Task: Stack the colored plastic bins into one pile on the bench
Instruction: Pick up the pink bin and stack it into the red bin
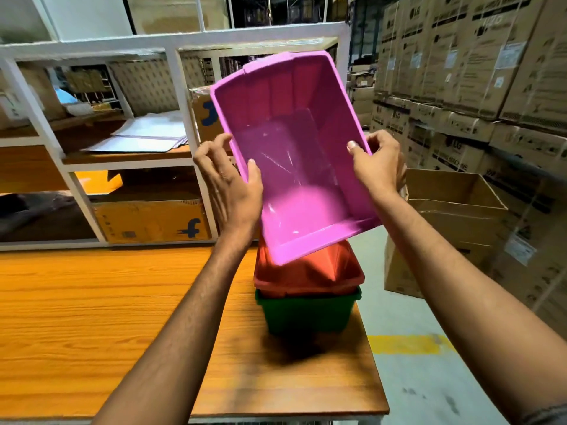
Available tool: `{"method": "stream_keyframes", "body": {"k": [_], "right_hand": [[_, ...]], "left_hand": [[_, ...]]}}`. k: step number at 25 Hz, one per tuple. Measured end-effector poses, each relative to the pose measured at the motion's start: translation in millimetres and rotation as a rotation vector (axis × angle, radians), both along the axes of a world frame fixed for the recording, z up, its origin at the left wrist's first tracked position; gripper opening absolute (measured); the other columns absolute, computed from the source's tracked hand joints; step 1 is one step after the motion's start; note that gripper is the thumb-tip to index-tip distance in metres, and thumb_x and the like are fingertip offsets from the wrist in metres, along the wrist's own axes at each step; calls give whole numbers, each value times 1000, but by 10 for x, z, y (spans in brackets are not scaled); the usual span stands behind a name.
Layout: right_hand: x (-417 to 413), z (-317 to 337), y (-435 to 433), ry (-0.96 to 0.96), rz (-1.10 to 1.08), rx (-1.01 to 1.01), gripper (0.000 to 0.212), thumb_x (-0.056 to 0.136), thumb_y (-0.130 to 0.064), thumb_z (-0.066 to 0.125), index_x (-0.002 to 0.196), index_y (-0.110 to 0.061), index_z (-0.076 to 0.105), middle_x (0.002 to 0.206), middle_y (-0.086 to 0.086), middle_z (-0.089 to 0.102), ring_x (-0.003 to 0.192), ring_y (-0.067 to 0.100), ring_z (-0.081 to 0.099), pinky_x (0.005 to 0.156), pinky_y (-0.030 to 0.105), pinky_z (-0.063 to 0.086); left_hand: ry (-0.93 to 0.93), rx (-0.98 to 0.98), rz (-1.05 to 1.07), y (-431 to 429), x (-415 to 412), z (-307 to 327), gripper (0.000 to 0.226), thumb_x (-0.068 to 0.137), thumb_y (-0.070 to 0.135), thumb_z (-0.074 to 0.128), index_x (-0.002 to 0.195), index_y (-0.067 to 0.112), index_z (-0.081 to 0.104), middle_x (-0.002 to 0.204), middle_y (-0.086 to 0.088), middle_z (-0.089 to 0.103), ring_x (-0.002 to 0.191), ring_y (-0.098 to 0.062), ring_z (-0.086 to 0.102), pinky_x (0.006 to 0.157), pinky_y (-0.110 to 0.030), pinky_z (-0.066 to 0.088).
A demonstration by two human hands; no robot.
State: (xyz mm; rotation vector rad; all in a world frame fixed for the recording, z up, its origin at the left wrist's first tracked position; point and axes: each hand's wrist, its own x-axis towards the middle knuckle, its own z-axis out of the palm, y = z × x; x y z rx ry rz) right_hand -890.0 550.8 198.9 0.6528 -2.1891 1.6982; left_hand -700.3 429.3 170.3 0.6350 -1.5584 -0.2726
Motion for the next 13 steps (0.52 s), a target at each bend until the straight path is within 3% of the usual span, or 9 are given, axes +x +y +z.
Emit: {"method": "stream_keyframes", "body": {"k": [4, 7, 10, 13], "right_hand": [[-12, -206, -76, -80, 173, -99, 20, 80, -39, 66, 97, -30, 70, 87, -11, 72, 86, 21, 71, 80, 43, 58], [-24, -314, -67, -94, 190, -156, 24, 81, -36, 64, 103, -31, 73, 89, -10, 75, 83, 18, 71, 81, 47, 59], [-35, -345, -33, -95, 220, -232, 24, 83, -29, 64, 106, -30, 71, 90, -9, 73, 80, 13, 68, 81, 44, 58], [-72, -244, 31, -168, 337, -309, 28, 86, -14, 64, 113, -18, 68, 92, -4, 70, 82, 13, 64, 84, 43, 57]], "left_hand": [[35, 224, -100, -20, -11, 14, 51, 85, 12, 63, 135, 11, 54, 119, -3, 58, 85, -15, 59, 83, -20, 44], [-2, 359, -128, -59, -1, -29, 38, 86, 18, 62, 123, 14, 63, 105, 1, 68, 79, -14, 62, 76, -23, 49], [-45, 442, -251, -59, 20, -43, 32, 88, 14, 62, 120, 16, 62, 95, 7, 67, 63, 5, 56, 60, -10, 45], [-62, 382, -378, -111, 61, 14, 38, 86, 4, 62, 123, 14, 56, 104, 3, 68, 64, 11, 55, 66, -21, 52]]}}
